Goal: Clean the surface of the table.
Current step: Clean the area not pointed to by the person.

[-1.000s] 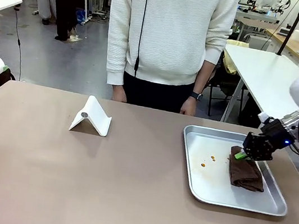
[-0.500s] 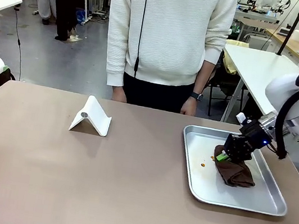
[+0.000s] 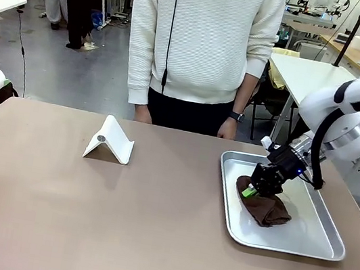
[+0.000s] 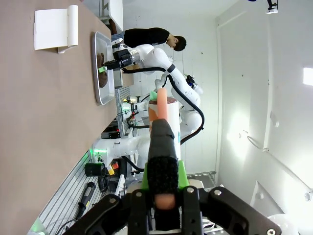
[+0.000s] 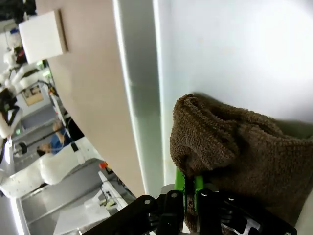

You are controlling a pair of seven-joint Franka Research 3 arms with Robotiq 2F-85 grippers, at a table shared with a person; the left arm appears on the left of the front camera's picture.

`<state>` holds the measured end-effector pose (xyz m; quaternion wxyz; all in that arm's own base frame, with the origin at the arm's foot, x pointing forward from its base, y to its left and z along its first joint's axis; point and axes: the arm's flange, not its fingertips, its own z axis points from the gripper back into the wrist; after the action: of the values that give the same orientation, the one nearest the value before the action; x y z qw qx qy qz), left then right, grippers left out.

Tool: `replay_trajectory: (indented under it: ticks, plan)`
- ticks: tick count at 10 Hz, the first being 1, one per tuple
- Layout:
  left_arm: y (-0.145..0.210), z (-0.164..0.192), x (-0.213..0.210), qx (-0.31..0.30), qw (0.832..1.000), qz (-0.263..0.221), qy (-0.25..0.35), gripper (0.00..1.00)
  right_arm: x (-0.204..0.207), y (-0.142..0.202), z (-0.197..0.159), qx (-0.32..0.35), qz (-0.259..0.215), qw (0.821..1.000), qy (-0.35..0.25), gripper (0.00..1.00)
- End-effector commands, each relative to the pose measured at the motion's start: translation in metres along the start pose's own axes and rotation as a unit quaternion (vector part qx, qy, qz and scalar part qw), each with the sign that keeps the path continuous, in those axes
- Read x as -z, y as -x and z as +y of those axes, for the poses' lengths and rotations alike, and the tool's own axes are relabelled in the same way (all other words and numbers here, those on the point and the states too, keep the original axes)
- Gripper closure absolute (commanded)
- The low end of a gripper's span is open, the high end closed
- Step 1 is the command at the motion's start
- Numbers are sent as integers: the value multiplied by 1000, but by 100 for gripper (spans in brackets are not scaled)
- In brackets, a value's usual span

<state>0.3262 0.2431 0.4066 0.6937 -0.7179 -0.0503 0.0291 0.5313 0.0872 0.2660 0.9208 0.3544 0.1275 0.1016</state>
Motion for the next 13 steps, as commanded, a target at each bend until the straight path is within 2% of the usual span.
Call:
replay_trajectory:
  ticks: [1, 3, 5, 7, 8, 11, 13]
  plan:
    - [1, -6, -3, 1, 1000, -5, 11, 78, 21, 1, 1, -35, 53, 998, 1, 93]
    - [1, -6, -3, 1, 1000, -5, 11, 78, 26, 10, 3, -57, 117, 991, 26, 93]
    - [1, -6, -3, 1, 1000, -5, 11, 78, 26, 14, -2, -53, 131, 988, 60, 93]
    - [1, -6, -3, 1, 1000, -5, 11, 78, 21, 19, -11, -47, 175, 979, 90, 93]
    - [1, -6, -3, 1, 1000, -5, 11, 78, 16, 21, -18, -38, 178, 978, 103, 93]
    - [1, -6, -3, 1, 1000, -5, 11, 78, -2, 21, -33, -9, 100, 989, 105, 93]
    - [1, -6, -3, 1, 1000, -5, 11, 78, -11, 18, -41, 9, 24, 996, 88, 93]
